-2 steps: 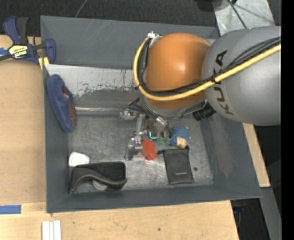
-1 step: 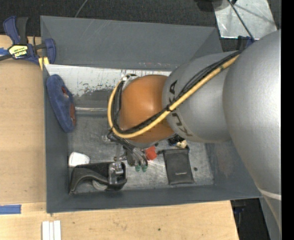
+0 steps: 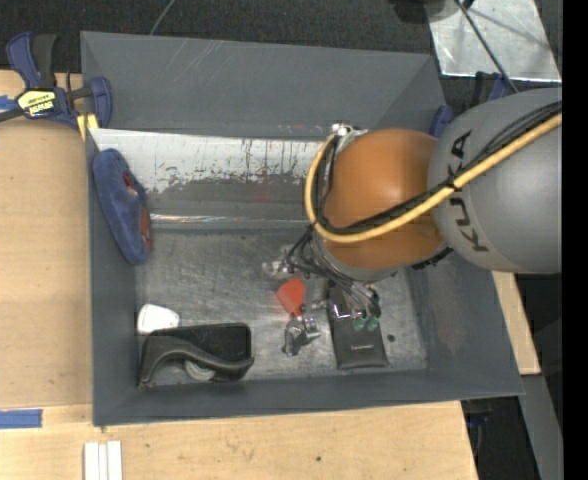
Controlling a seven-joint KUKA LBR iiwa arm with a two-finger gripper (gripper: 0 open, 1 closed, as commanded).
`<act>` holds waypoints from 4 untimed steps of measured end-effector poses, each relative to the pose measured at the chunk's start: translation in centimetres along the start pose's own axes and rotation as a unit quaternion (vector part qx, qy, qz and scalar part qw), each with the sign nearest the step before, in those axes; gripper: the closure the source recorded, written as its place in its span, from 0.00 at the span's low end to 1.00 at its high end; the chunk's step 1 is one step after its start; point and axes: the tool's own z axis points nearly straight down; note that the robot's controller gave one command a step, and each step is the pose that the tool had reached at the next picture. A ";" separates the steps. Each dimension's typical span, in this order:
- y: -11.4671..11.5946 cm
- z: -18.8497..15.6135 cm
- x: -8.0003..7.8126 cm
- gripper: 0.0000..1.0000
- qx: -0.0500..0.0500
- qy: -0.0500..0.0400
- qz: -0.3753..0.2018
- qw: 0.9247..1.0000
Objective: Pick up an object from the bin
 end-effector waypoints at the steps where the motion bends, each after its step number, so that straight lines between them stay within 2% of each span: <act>1: -6.6 5.8 -2.9 0.00 0.000 0.003 -0.016 1.000; 2: -5.1 9.8 -2.7 0.00 0.000 0.001 -0.085 0.996; 3: -4.9 9.4 -3.3 1.00 -0.001 -0.010 -0.085 0.996; 4: -4.9 9.7 -2.9 0.00 -0.001 -0.004 -0.085 0.996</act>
Offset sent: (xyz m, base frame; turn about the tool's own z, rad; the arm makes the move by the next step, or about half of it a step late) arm 0.0368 -0.0563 -0.0548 -0.0382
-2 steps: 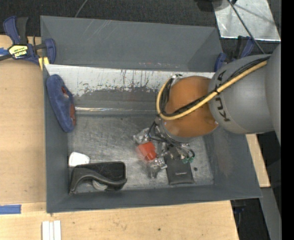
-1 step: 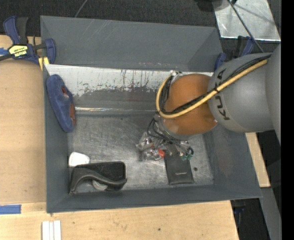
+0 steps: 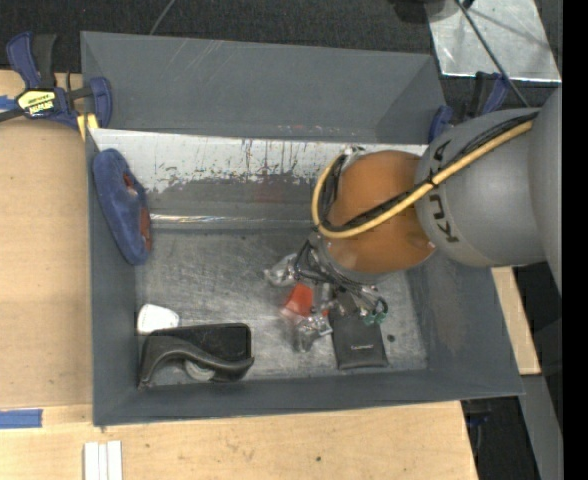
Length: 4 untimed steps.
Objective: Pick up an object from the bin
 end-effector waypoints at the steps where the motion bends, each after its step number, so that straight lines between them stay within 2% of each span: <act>1: -9.9 0.1 -1.7 0.00 0.001 0.001 0.023 1.000; 2: -11.7 -7.4 -1.9 0.00 0.000 0.003 -0.237 0.972; 3: -14.1 0.0 -3.3 0.00 -0.002 0.005 -0.345 0.939; 4: -14.0 -0.3 -3.5 1.00 -0.002 0.002 -0.344 0.939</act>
Offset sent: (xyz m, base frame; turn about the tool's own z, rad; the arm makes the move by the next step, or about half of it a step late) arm 0.0415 -0.0852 -0.0045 0.0389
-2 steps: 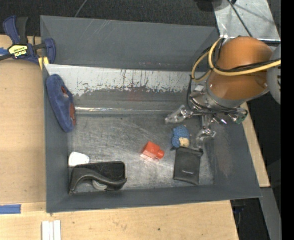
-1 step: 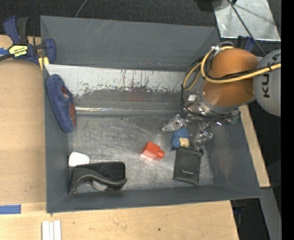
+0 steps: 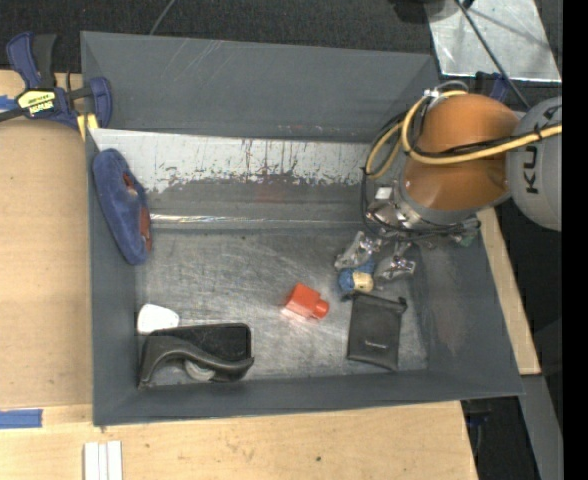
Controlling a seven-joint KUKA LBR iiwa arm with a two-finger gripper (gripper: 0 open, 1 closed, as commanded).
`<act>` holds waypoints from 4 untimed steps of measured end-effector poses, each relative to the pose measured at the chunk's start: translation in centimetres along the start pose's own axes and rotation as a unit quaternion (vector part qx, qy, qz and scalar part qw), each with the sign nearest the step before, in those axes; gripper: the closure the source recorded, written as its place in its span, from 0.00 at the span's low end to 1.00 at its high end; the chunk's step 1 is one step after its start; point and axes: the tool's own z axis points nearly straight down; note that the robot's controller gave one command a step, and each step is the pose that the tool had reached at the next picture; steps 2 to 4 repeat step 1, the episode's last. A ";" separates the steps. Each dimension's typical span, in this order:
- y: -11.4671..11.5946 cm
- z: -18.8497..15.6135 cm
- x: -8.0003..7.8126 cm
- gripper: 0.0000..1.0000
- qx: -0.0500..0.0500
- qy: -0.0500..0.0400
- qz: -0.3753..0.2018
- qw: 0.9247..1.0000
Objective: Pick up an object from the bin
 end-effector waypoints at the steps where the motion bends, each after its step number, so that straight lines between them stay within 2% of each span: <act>1: 0.1 -13.3 1.3 1.00 0.003 0.001 0.008 1.000; 4: 0.1 -13.3 1.3 1.00 0.003 0.001 0.008 1.000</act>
Offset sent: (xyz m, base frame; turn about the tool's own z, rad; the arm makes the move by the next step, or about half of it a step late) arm -0.0108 -0.0103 0.1276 0.0122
